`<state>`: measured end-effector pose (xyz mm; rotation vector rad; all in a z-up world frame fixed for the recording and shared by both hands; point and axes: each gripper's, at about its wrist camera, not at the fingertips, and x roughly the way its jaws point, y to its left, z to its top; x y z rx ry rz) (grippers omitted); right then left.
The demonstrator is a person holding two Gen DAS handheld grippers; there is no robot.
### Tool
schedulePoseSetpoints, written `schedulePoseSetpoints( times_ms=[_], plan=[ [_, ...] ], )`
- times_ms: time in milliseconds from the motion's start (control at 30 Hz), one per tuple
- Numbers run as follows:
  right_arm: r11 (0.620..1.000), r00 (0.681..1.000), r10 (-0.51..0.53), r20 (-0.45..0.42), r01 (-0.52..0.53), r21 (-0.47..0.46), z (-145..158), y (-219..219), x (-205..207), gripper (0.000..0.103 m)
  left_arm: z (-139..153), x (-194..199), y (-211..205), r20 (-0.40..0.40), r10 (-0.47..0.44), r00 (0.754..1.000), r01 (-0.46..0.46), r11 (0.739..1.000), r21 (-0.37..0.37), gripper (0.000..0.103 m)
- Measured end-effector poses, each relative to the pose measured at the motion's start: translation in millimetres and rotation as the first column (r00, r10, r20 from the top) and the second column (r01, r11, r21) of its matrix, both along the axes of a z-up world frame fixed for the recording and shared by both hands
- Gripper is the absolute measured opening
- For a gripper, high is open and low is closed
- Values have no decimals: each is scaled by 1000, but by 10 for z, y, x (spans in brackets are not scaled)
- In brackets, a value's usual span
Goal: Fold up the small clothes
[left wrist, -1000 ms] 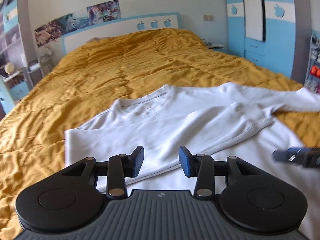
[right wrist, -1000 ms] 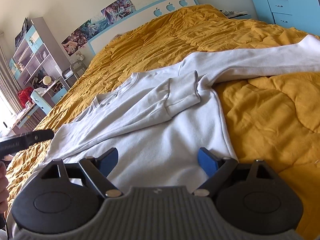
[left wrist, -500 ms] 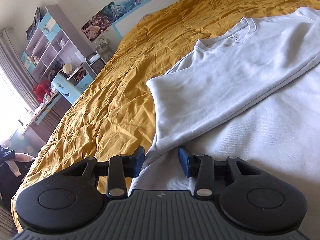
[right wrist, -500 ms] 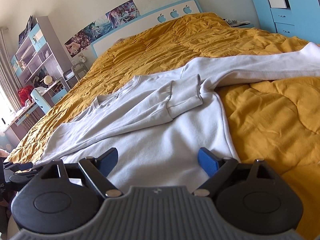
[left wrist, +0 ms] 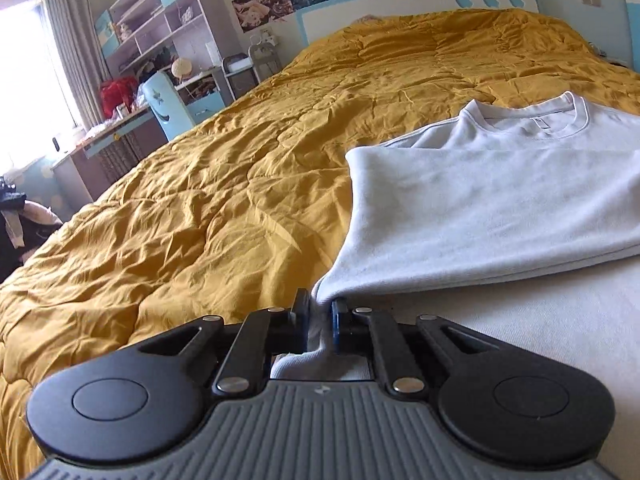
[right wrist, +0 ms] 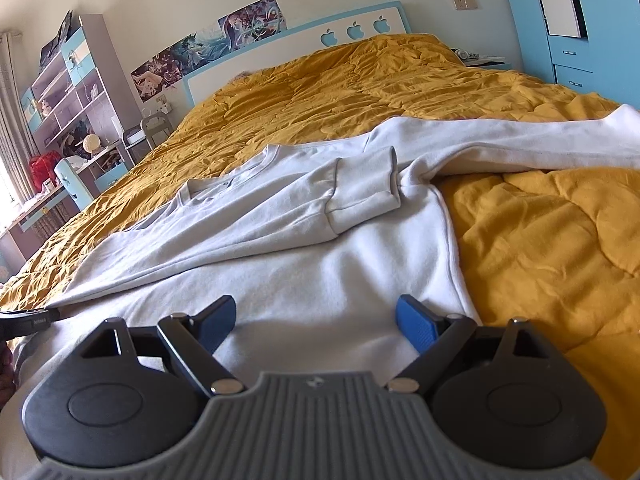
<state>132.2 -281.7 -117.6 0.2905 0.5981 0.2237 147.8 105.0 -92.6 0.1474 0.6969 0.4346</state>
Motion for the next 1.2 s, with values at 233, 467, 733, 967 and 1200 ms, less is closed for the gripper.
schedulePoseSetpoints(
  times_ms=[233,467,733,967,1200],
  plan=[
    [1000,1000,-1,-2,1,-2,-12,8,1,84,224,-378,251,125,19,992,9,975,-220,40],
    [1000,1000,-1,-3,1,-17,-4,30,14,84,608,-555,211,339,-51,939,140,959,-244,58],
    [1000,1000,0,0,0,-17,-9,26,15,84,285,494,-228,169,-220,961,247,955,-163,0],
    [1000,1000,7,0,-7,-17,-28,26,46,84,-28,702,417,55,139,989,-114,940,-323,0],
    [1000,1000,8,-3,-8,-15,-20,15,50,84,329,302,864,155,138,978,-47,874,-483,6]
  ],
)
